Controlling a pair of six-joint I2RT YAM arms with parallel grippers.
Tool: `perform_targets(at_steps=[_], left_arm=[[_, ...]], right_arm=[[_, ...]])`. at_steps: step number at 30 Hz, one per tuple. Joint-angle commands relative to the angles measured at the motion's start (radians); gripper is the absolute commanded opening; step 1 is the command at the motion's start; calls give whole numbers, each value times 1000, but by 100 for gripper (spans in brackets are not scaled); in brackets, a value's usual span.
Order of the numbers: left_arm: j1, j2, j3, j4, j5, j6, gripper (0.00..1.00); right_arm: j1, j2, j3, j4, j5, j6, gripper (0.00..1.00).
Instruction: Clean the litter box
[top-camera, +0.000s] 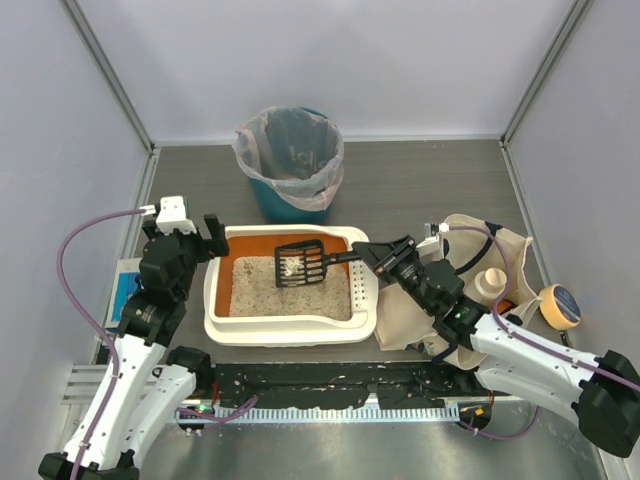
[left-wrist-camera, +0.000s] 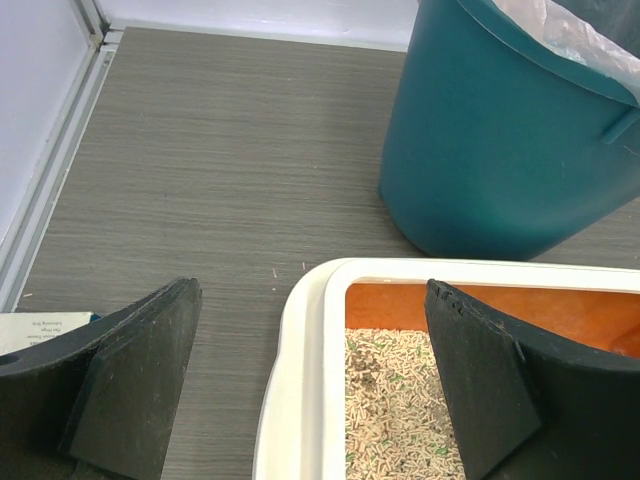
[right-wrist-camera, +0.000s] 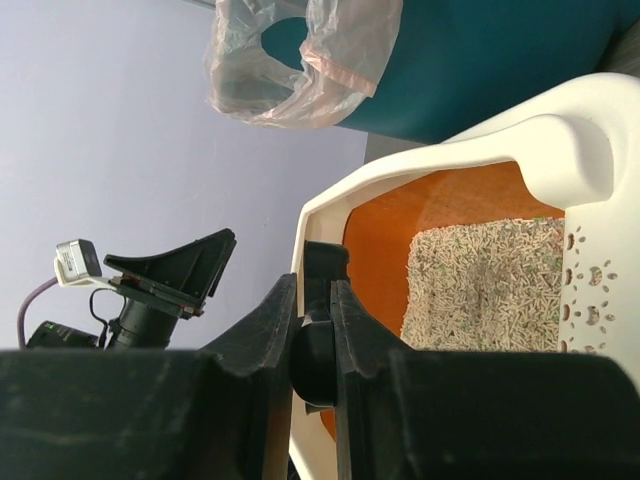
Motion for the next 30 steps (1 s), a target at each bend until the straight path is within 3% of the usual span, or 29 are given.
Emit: perform_targets(at_steps=[1, 3, 5, 9, 13, 16, 19, 22, 26, 30], left_arm=[[3, 10, 3, 39, 7, 4, 98], [3, 11, 4, 39, 5, 4, 96], [3, 16, 4, 37, 10, 2, 95], [1, 23, 4, 39, 19, 2, 95], [0, 23, 6, 37, 21, 2, 95], [1, 17, 3, 37, 19, 2, 95], [1, 17, 4, 40, 21, -1, 95], [1, 19, 3, 39, 21, 1, 95], [0, 19, 4, 39, 22, 1, 95], [0, 19, 3, 37, 22, -1, 95]], right_arm=[[-7, -23, 76, -42, 8, -74, 1], [-10, -34, 67, -73, 16, -56, 1], [-11, -54, 11, 71, 27, -34, 1], [-8, -39, 81, -94, 22, -85, 1], [-24, -39, -25, 138, 5, -37, 1], [-21, -13, 93, -74, -24, -77, 1], [-30, -25, -5, 128, -21, -34, 1], [-27, -11, 87, -30, -24, -85, 1], [-33, -11, -17, 203, -35, 13, 1], [-33, -32, 84, 6, -21, -68, 1]])
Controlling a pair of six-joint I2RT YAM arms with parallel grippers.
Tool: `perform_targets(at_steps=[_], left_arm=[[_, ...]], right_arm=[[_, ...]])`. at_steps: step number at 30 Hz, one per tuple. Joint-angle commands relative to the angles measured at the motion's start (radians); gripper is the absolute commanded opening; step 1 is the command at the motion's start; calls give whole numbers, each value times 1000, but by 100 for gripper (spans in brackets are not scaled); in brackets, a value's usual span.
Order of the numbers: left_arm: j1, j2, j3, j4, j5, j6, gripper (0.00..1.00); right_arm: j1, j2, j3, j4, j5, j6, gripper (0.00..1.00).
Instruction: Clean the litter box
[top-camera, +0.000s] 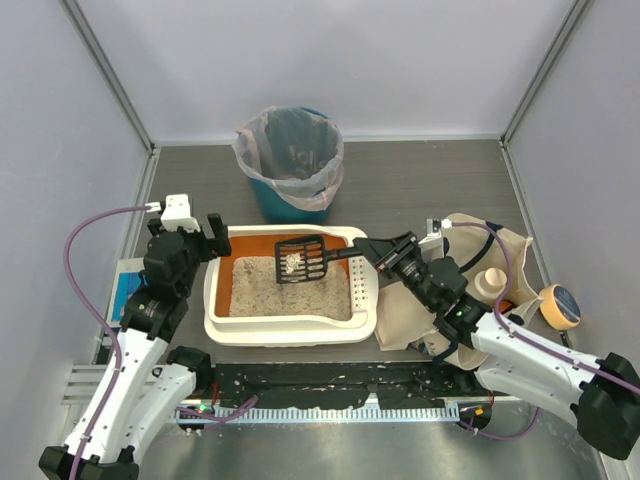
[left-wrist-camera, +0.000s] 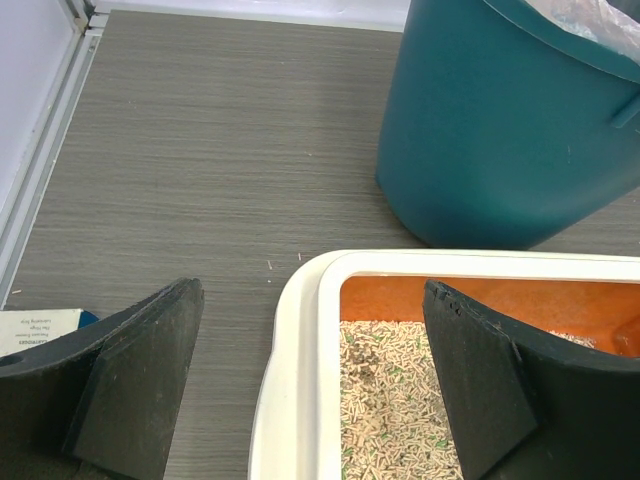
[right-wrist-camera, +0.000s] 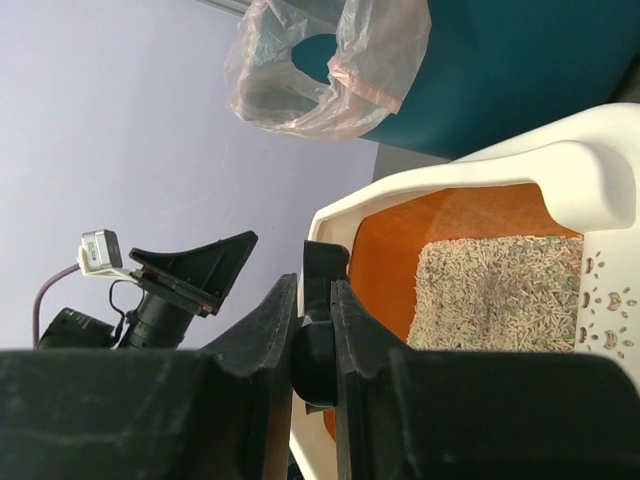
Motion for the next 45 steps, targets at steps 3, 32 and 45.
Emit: perform_targets(at_steps=[3, 32, 45], left_arm=[[-2, -5, 4, 40, 6, 0, 95], [-2, 63, 40, -22, 13, -18, 93], [-2, 61, 40, -26, 16, -22, 93]], right_arm=[[-7, -41, 100, -16, 3, -52, 1], [-109, 165, 460, 4, -54, -75, 1], [-188, 272, 647, -1, -31, -171, 1]])
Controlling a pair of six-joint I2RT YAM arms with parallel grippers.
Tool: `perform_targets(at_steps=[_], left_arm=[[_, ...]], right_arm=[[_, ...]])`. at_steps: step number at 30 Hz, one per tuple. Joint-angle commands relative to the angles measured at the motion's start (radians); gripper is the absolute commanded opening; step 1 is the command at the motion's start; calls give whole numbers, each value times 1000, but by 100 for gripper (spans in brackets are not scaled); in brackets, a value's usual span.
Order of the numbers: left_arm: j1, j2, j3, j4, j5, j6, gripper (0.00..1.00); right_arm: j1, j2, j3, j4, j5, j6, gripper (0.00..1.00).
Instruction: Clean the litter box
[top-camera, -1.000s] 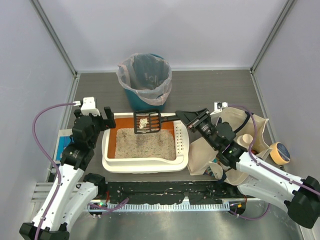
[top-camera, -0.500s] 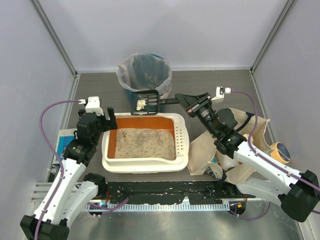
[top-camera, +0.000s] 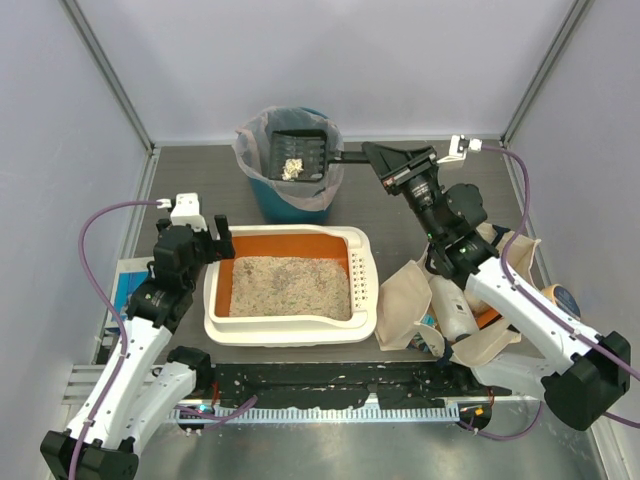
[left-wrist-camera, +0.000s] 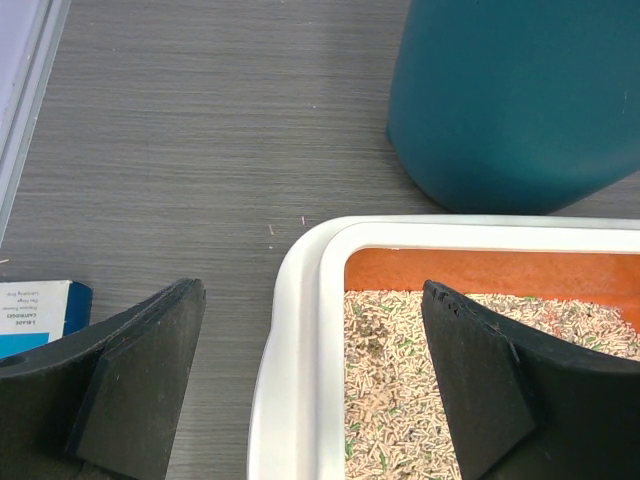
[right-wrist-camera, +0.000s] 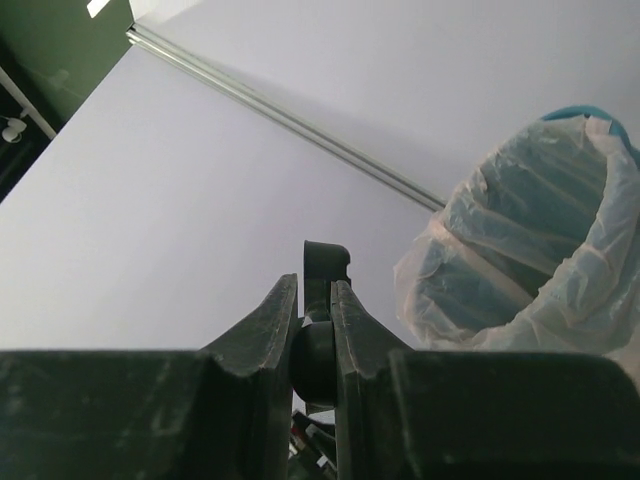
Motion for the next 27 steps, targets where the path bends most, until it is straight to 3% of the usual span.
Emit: perform_targets(at_steps=[1, 9, 14, 20, 27], left_arm=[[-3, -14, 39, 19, 6, -13, 93], [-2, -12, 38, 18, 2, -12, 93], [-2, -11, 36, 18, -2, -12, 93], [-2, -8, 38, 16, -3, -10, 93], [-3, 0, 38, 16, -2, -10, 93]], right_arm=[[-6, 35, 82, 43, 45, -81, 1], [-8, 107, 111, 98, 164, -185, 1], [-6, 141, 157, 93, 216, -349, 1], [-8, 172, 206, 86, 158, -520, 1], [-6, 244, 304, -6, -47, -698, 1]])
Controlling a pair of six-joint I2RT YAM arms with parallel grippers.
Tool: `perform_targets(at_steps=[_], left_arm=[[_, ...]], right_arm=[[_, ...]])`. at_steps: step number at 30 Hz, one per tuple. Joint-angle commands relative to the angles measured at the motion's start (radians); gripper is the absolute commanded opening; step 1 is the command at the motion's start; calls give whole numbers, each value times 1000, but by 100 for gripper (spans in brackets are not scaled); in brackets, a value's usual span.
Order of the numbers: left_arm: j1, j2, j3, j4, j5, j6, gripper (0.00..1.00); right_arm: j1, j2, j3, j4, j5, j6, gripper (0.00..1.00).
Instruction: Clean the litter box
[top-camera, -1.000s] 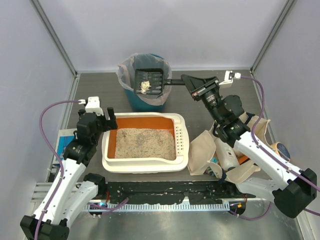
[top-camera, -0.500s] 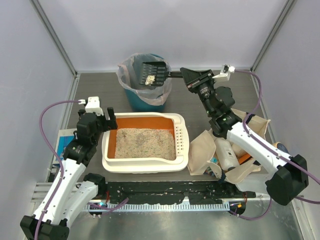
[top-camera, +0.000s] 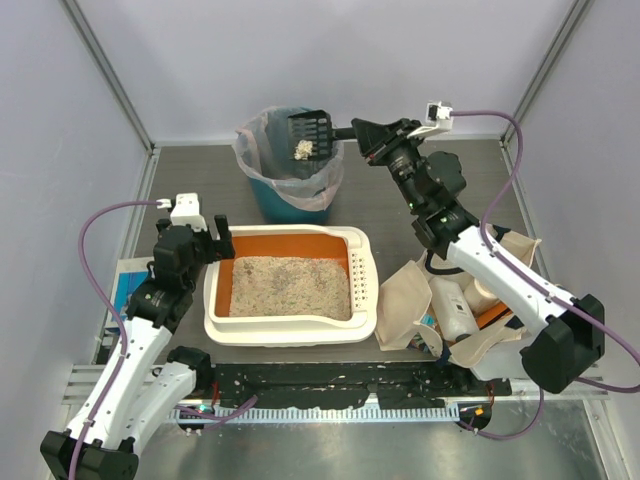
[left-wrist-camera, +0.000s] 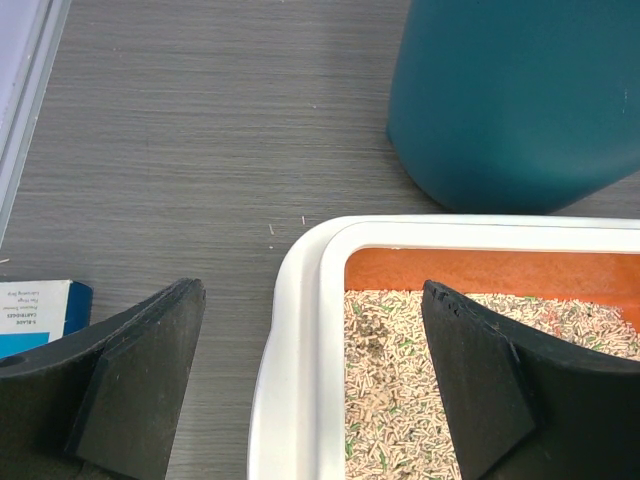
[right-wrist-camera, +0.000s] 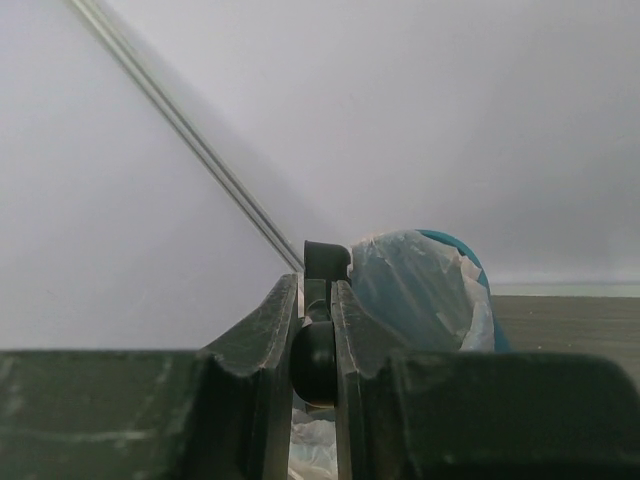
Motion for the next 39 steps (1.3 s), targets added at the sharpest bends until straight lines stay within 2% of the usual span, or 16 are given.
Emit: perform_targets(at_steps=[1, 4, 7, 11, 17, 24, 28, 39], left_arm=[[-3, 1, 39, 16, 1, -10, 93], [-2, 2, 38, 14, 1, -12, 93], [-2, 2, 38, 14, 2, -12, 93], [-3, 4, 38, 16, 2, -12, 93], [-3, 1, 39, 11, 2, -12, 93], [-5, 1, 38, 13, 2, -10, 93], [-3, -1, 38, 11, 1, -12, 94], [-3, 4, 38, 11, -2, -9, 94]], right_arm=[[-2, 34, 111, -40, -138, -184, 1], [-2, 60, 162, -121, -154, -252, 1], [5, 67, 179, -151, -233, -336, 1], [35, 53, 167, -146, -250, -463, 1], [50, 44, 161, -153, -287, -558, 1], [90, -1, 72, -29, -404, -698, 1], [137, -48, -17, 77, -401, -805, 1], [151, -122, -135, 239, -364, -815, 1]])
